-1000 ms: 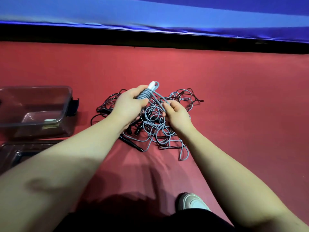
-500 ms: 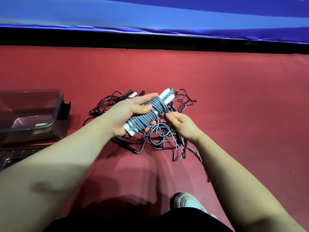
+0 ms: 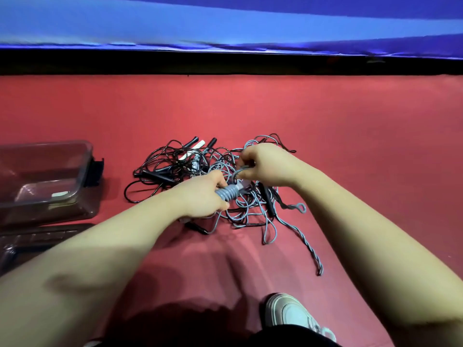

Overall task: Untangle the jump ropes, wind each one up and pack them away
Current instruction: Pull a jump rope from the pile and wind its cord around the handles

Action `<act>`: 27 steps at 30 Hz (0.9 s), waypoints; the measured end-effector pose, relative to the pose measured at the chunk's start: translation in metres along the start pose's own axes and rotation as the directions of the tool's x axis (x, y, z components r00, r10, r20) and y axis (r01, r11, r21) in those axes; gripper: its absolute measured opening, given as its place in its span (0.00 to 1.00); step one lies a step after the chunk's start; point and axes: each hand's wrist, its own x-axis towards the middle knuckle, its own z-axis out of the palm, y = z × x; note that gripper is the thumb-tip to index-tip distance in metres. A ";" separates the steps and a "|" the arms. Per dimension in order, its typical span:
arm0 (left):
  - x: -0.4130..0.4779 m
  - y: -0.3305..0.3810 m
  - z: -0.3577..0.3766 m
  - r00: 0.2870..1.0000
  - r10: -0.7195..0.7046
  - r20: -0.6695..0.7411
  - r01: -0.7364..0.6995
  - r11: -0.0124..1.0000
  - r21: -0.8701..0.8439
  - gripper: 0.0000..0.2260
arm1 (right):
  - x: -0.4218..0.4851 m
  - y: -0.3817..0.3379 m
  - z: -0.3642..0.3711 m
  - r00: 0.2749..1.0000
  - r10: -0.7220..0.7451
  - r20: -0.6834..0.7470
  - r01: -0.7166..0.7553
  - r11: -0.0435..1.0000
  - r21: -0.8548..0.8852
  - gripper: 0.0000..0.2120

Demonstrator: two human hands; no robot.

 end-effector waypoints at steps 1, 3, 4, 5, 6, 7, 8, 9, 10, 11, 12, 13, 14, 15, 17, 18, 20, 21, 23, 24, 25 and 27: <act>0.001 0.000 0.000 1.000 -0.009 -0.019 0.009 1.000 0.004 0.17 | -0.001 -0.004 0.003 1.000 0.003 -0.014 -0.003 1.000 -0.010 0.04; 0.000 -0.001 -0.002 0.997 -0.006 -0.075 0.007 1.000 0.021 0.27 | -0.003 -0.013 0.010 0.996 0.011 -0.083 -0.013 1.000 -0.023 0.05; 0.000 -0.002 -0.004 0.995 -0.002 -0.103 0.002 1.000 0.002 0.29 | -0.005 -0.016 0.013 0.990 0.024 -0.137 -0.024 1.000 -0.001 0.06; -0.002 -0.002 -0.006 0.991 0.001 -0.134 -0.007 0.999 -0.038 0.29 | -0.007 -0.016 0.017 0.981 0.043 -0.190 -0.035 0.998 0.046 0.07; -0.004 -0.002 -0.008 0.986 -0.001 -0.165 -0.014 0.996 -0.093 0.28 | -0.009 -0.016 0.020 0.971 0.072 -0.229 -0.041 0.990 0.136 0.07; -0.005 -0.002 -0.010 0.980 0.002 -0.198 -0.033 0.988 -0.153 0.26 | -0.012 -0.014 0.023 0.960 0.109 -0.258 -0.039 0.964 0.264 0.07; -0.005 -0.003 -0.011 0.975 0.005 -0.223 -0.053 0.977 -0.208 0.25 | -0.015 -0.012 0.026 0.951 0.159 -0.265 -0.037 0.910 0.414 0.07; -0.005 -0.003 -0.012 0.968 0.013 -0.249 -0.079 0.963 -0.257 0.24 | -0.018 -0.010 0.030 0.942 0.217 -0.256 -0.038 0.827 0.562 0.07; -0.004 -0.003 -0.013 0.963 0.021 -0.270 -0.107 0.946 -0.305 0.23 | -0.021 -0.007 0.034 0.933 0.283 -0.223 -0.051 0.716 0.697 0.06; -0.003 -0.004 -0.013 0.959 0.036 -0.282 -0.139 0.924 -0.355 0.23 | -0.024 -0.005 0.039 0.925 0.342 -0.167 -0.067 0.578 0.813 0.05; -0.003 -0.003 -0.013 0.954 0.045 -0.295 -0.162 0.907 -0.388 0.22 | -0.027 -0.003 0.043 0.919 0.379 -0.103 -0.079 0.434 0.898 0.05; -0.003 -0.003 -0.012 0.951 0.056 -0.303 -0.183 0.894 -0.409 0.22 | -0.029 -0.001 0.047 0.922 0.384 -0.053 -0.073 0.305 0.949 0.06; -0.001 -0.003 -0.011 0.950 0.068 -0.306 -0.199 0.885 -0.422 0.21 | -0.031 0.001 0.050 0.932 0.361 -0.035 -0.055 0.237 0.970 0.06; -0.001 -0.004 -0.009 0.951 0.074 -0.302 -0.209 0.870 -0.447 0.20 | -0.033 0.002 0.053 0.942 0.333 -0.048 -0.033 0.233 0.972 0.06; -0.001 -0.002 -0.008 0.956 0.066 -0.287 -0.223 0.796 -0.563 0.19 | -0.036 0.003 0.052 0.952 0.290 -0.099 0.013 0.285 0.959 0.08; -0.001 -0.001 -0.007 0.958 0.053 -0.281 -0.227 0.740 -0.634 0.19 | -0.036 0.004 0.051 0.954 0.278 -0.115 0.029 0.297 0.955 0.10; 0.000 0.003 -0.008 0.961 0.020 -0.276 -0.231 0.609 -0.759 0.18 | -0.034 0.004 0.051 0.955 0.251 -0.157 0.058 0.360 0.931 0.12; -0.001 0.004 -0.009 0.962 0.004 -0.272 -0.229 0.553 -0.801 0.17 | -0.033 0.004 0.053 0.955 0.231 -0.186 0.063 0.457 0.887 0.11; 0.000 0.007 -0.009 0.963 -0.030 -0.269 -0.227 0.452 -0.863 0.16 | -0.030 0.004 0.061 0.950 0.213 -0.227 0.012 0.704 0.710 0.08; 0.001 0.007 -0.010 0.961 -0.048 -0.271 -0.228 0.413 -0.882 0.15 | -0.028 0.004 0.065 0.946 0.219 -0.241 -0.021 0.780 0.625 0.07; 0.002 0.005 -0.010 0.961 -0.058 -0.270 -0.227 0.392 -0.892 0.15 | -0.025 0.004 0.069 0.940 0.238 -0.244 -0.057 0.816 0.576 0.07; 0.003 0.002 -0.009 0.963 -0.082 -0.256 -0.211 0.357 -0.910 0.17 | -0.023 0.005 0.071 0.929 0.268 -0.257 -0.079 0.818 0.569 0.11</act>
